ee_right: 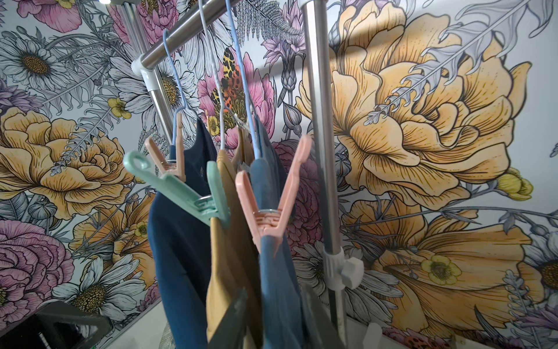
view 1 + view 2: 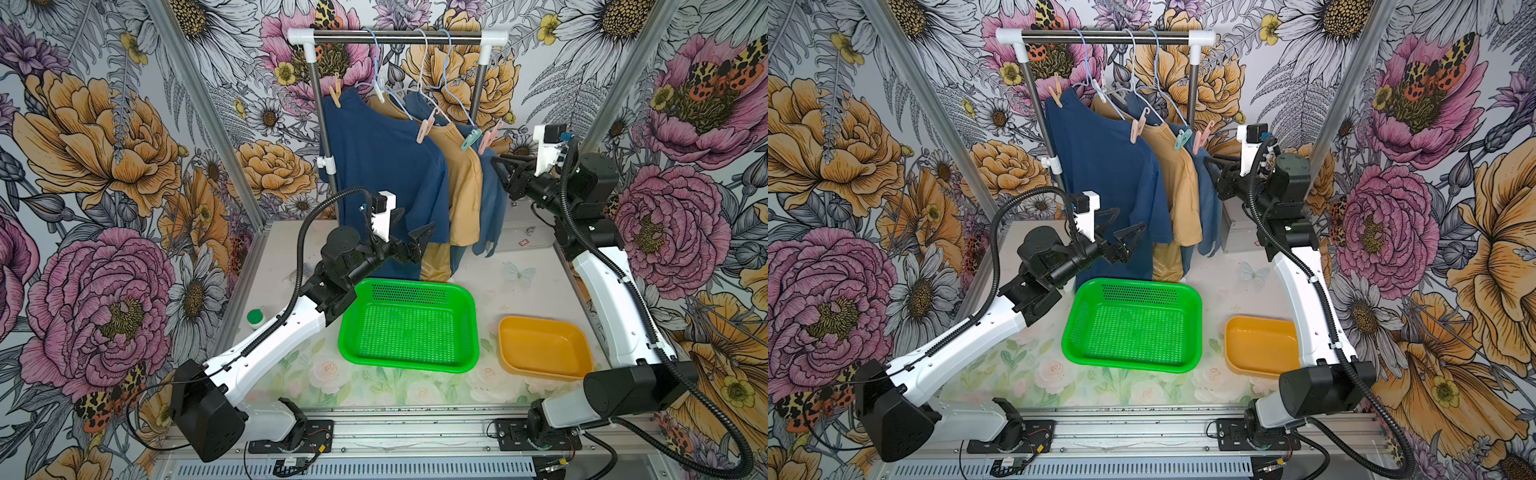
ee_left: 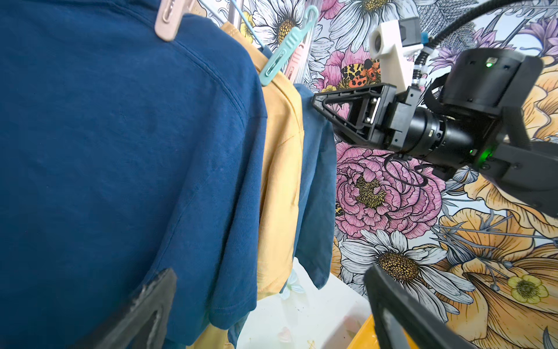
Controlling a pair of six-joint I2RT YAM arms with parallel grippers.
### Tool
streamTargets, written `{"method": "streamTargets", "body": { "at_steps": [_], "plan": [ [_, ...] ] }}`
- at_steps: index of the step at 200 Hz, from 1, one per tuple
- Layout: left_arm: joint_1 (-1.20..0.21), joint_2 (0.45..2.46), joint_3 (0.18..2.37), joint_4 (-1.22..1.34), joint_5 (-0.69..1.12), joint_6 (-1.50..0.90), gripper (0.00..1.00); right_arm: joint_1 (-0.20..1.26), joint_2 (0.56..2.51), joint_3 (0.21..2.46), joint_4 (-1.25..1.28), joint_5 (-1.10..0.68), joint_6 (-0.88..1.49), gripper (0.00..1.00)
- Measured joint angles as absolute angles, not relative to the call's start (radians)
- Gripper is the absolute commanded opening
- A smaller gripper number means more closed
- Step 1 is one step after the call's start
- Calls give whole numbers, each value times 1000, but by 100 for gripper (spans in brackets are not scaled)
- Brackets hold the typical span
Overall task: Remove the clothespins securing t-shirts to the hanger
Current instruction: Pick up the hanger from the clothes rail.
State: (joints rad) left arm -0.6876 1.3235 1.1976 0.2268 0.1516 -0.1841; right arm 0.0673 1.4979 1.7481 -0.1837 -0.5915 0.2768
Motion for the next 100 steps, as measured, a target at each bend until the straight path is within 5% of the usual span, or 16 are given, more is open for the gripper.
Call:
{"method": "streamTargets", "body": {
  "at_steps": [30, 70, 100],
  "plan": [
    [-725, 1356, 1212, 226, 151, -178, 99, 83, 1532, 1768, -184, -593, 277, 25],
    [-751, 1383, 1248, 225, 151, -176, 99, 98, 1552, 1778, -184, -594, 268, 1],
    [-751, 1385, 1271, 229, 151, -173, 99, 112, 1551, 1781, -184, -593, 249, 0]
  ]
}}
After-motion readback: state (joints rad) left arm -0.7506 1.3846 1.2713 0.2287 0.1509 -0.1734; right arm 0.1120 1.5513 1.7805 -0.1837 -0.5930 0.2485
